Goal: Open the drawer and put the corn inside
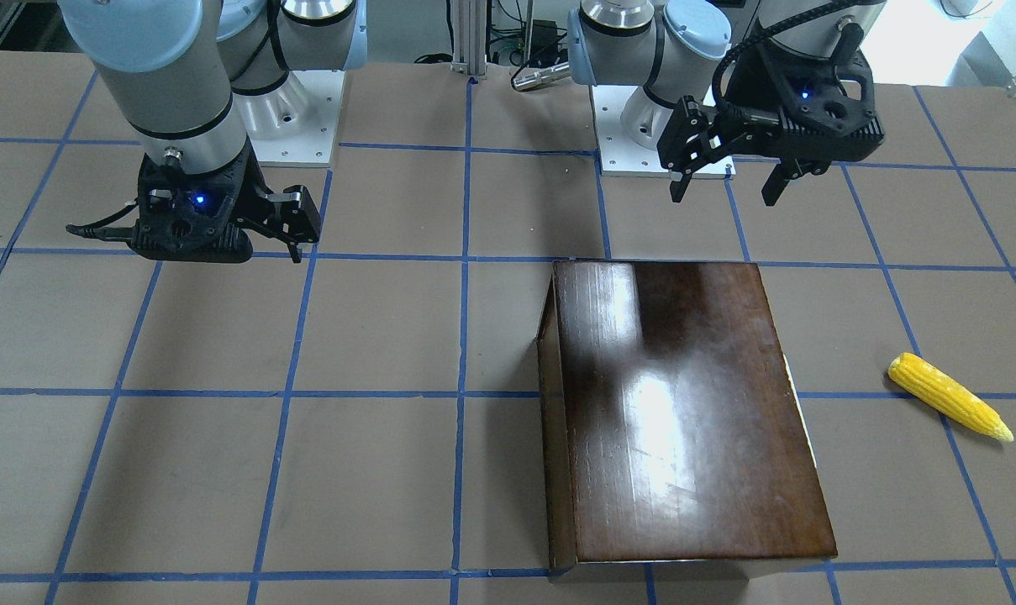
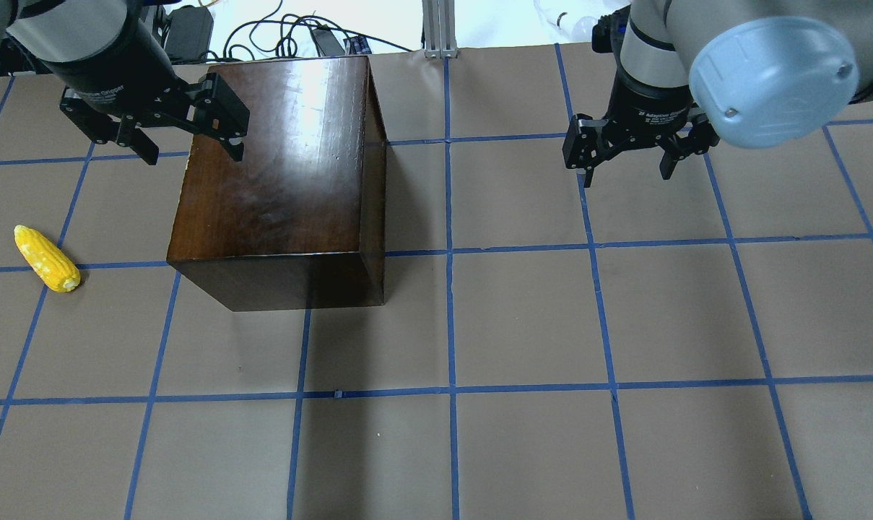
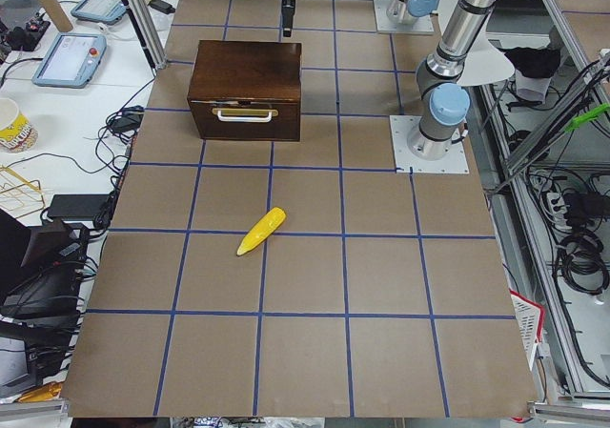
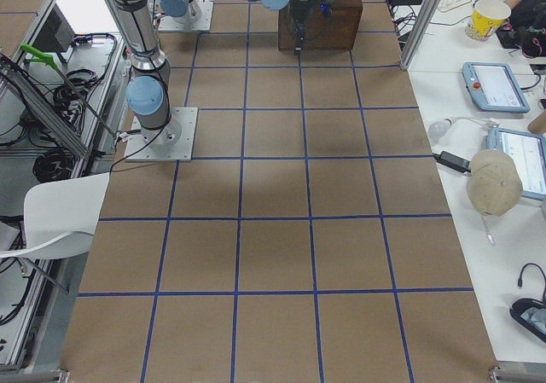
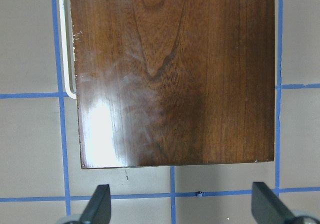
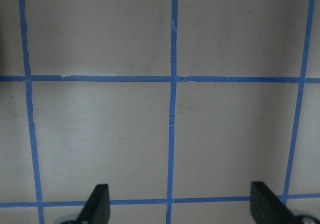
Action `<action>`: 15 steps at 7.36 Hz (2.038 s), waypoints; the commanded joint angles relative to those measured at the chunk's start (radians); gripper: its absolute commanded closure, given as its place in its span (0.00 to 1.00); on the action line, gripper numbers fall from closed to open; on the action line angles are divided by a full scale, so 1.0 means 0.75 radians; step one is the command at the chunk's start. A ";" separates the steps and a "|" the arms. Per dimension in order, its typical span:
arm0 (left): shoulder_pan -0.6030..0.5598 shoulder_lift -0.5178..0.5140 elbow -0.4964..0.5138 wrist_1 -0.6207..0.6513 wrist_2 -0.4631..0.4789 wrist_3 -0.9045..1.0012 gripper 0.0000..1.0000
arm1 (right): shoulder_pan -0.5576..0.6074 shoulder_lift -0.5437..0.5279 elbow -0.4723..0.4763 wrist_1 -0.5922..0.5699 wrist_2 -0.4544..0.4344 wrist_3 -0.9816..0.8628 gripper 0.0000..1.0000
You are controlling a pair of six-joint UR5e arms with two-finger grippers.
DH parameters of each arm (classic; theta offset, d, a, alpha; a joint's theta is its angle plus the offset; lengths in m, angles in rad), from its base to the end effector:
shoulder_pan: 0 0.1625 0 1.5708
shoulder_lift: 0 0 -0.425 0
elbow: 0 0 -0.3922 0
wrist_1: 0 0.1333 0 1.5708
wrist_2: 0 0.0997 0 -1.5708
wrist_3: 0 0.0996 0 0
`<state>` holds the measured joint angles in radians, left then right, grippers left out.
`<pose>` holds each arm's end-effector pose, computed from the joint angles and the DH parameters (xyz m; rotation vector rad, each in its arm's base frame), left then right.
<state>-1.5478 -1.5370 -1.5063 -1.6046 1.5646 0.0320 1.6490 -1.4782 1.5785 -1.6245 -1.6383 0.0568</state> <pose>-0.1228 -0.4848 0.5328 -0.0144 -3.1355 0.1014 0.1672 -0.5130 0.4425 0.0353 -3.0702 -0.0644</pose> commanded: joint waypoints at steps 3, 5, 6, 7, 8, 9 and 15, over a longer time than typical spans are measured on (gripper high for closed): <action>0.000 0.000 -0.004 -0.002 0.002 -0.002 0.00 | 0.000 -0.001 0.000 0.000 0.000 0.000 0.00; 0.000 0.000 -0.006 -0.002 0.002 -0.002 0.00 | 0.000 -0.001 0.000 0.000 0.000 0.000 0.00; 0.000 -0.002 -0.006 -0.002 0.002 -0.002 0.00 | 0.000 -0.001 0.000 -0.002 0.000 0.000 0.00; 0.000 0.000 -0.006 -0.002 0.002 -0.002 0.00 | 0.000 -0.001 0.000 -0.002 0.000 0.000 0.00; 0.000 -0.002 -0.008 -0.002 0.002 0.000 0.00 | 0.000 -0.001 0.000 0.000 0.000 0.000 0.00; 0.000 -0.002 -0.008 -0.002 0.002 0.000 0.00 | 0.000 -0.001 0.000 0.000 0.000 0.000 0.00; 0.004 -0.029 0.045 -0.055 0.010 -0.004 0.00 | 0.000 0.001 -0.002 -0.002 0.000 0.000 0.00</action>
<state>-1.5472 -1.5455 -1.4933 -1.6303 1.5721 0.0305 1.6490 -1.4780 1.5782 -1.6247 -1.6383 0.0568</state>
